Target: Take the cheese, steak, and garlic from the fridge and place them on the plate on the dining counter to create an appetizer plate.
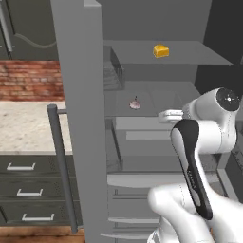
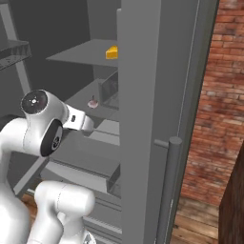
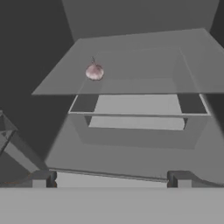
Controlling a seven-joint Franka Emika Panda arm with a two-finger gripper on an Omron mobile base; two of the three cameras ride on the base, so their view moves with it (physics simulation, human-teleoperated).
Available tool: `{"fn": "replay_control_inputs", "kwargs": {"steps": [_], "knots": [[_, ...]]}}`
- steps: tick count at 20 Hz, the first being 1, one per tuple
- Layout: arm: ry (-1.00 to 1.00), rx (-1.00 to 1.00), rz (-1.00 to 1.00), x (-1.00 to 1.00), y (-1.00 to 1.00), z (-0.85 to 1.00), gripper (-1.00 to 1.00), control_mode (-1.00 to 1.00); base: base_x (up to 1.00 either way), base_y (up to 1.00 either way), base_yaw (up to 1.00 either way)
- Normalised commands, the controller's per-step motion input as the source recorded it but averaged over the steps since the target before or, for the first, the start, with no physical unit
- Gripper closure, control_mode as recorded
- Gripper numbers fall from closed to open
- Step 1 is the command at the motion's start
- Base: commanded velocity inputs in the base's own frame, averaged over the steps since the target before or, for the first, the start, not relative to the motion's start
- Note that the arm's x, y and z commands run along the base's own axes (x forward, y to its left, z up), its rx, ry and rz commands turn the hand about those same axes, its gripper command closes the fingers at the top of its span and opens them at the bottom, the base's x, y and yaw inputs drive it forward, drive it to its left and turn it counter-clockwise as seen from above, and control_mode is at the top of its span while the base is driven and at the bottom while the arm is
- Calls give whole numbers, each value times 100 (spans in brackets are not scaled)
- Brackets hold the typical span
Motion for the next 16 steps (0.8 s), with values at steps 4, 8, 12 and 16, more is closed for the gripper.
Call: {"fn": "replay_control_inputs", "kwargs": {"steps": [4,8,12,16], "knots": [[2,-2,0,51,23,0,-100,-100,0,0,0],[0,0,0,67,18,-5,-100,-100,0,0,0],[0,0,0,73,18,-12,-100,-100,0,0,0],[0,0,0,72,11,-15,-100,-100,0,0,0]]}}
